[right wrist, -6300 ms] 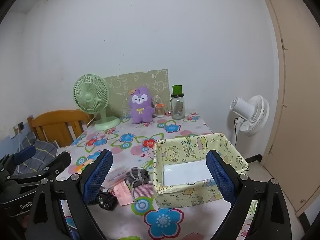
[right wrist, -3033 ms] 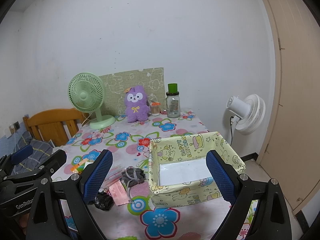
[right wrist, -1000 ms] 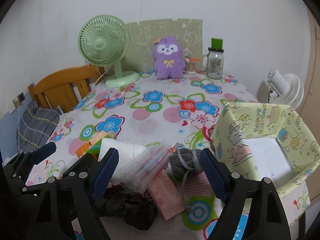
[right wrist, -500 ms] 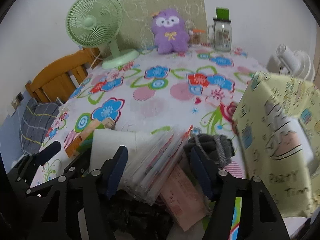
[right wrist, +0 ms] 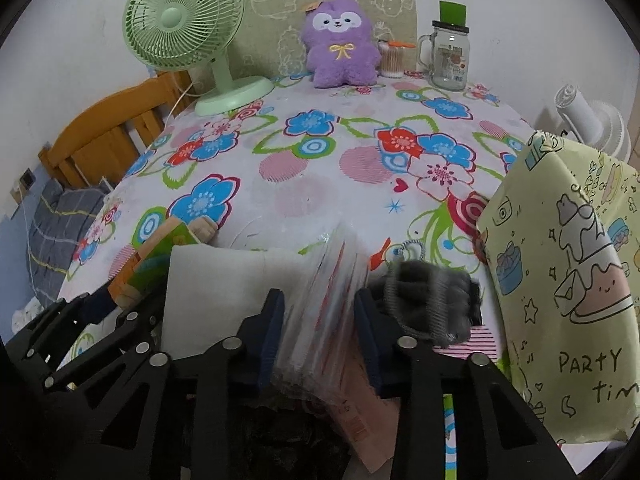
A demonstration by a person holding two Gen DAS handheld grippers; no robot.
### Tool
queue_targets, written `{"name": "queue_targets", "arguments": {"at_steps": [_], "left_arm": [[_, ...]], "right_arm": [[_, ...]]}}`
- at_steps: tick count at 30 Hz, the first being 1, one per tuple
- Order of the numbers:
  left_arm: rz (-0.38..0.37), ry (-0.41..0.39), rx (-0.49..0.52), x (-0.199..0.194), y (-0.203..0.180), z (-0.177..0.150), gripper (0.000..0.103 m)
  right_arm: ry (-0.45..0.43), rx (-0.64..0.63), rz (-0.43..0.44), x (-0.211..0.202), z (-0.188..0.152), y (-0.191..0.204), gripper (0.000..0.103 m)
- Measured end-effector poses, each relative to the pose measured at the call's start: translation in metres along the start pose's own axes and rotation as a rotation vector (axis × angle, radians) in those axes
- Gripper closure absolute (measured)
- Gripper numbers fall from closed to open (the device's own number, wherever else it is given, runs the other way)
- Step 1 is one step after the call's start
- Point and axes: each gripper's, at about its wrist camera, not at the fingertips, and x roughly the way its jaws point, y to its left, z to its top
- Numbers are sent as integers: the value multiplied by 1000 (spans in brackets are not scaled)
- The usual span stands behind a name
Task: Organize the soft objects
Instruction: 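Grasp the orange-yellow box with the left tool while the right tool grasps the clear straw bag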
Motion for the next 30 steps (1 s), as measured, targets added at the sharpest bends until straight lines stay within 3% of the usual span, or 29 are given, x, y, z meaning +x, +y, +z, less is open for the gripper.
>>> {"name": "queue_targets", "arguments": {"at_steps": [5, 9, 30], "left_arm": [[-9, 5, 3, -1, -3, 0, 82], [2, -8, 7, -6, -5, 2, 83], [20, -111, 19, -56, -17, 15, 83]], "right_arm": [[-17, -7, -7, -4, 2, 0, 75], [-30, 1, 11, -11, 3, -2, 82], [-138, -7, 67, -59, 12, -2, 83]]}}
